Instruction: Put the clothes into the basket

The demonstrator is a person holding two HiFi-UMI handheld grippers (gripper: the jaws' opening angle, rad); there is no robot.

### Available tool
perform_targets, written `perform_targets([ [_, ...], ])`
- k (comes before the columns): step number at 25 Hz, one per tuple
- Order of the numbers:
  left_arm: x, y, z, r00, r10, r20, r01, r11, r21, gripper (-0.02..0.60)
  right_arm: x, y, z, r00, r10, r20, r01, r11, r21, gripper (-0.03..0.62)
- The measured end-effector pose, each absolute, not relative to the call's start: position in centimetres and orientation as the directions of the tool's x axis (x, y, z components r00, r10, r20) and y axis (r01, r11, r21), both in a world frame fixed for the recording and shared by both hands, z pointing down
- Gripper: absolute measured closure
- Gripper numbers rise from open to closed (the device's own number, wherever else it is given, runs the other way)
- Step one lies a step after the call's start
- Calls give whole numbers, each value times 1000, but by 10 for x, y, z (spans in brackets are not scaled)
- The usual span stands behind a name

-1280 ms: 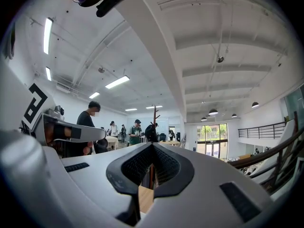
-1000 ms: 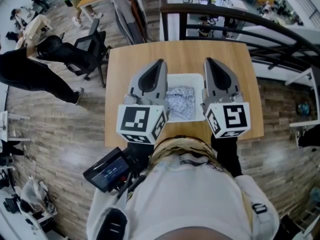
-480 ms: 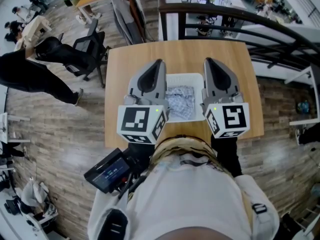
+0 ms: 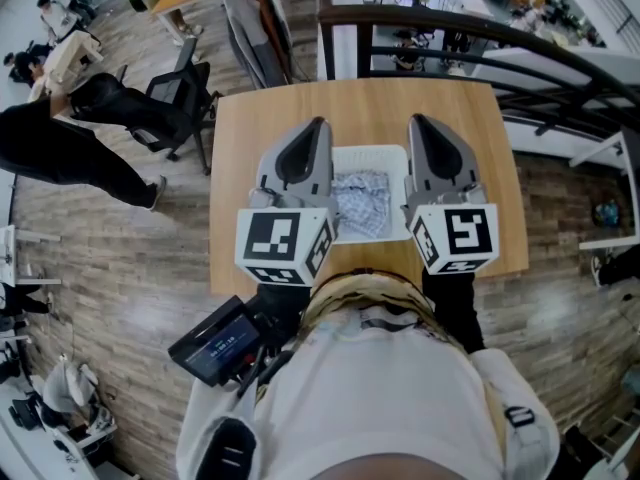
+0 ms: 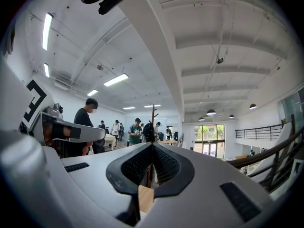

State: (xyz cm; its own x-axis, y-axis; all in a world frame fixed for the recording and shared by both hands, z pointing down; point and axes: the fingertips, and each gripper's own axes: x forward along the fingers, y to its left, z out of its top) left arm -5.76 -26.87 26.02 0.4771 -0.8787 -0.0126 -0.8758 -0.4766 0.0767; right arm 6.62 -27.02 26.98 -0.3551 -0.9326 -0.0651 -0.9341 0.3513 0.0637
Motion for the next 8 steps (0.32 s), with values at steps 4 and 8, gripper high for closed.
perform_targets([
  [4,-59,-271,261,475,-880,-7,-877,-474,78,581,65,-272,270,-358,-932,-62,-933,354,62,572],
  [8,-59,-274,264,473,-881,-1,-878,-471,80,581,64,-274,273,-363,-930,-62,-931,359,63,572],
])
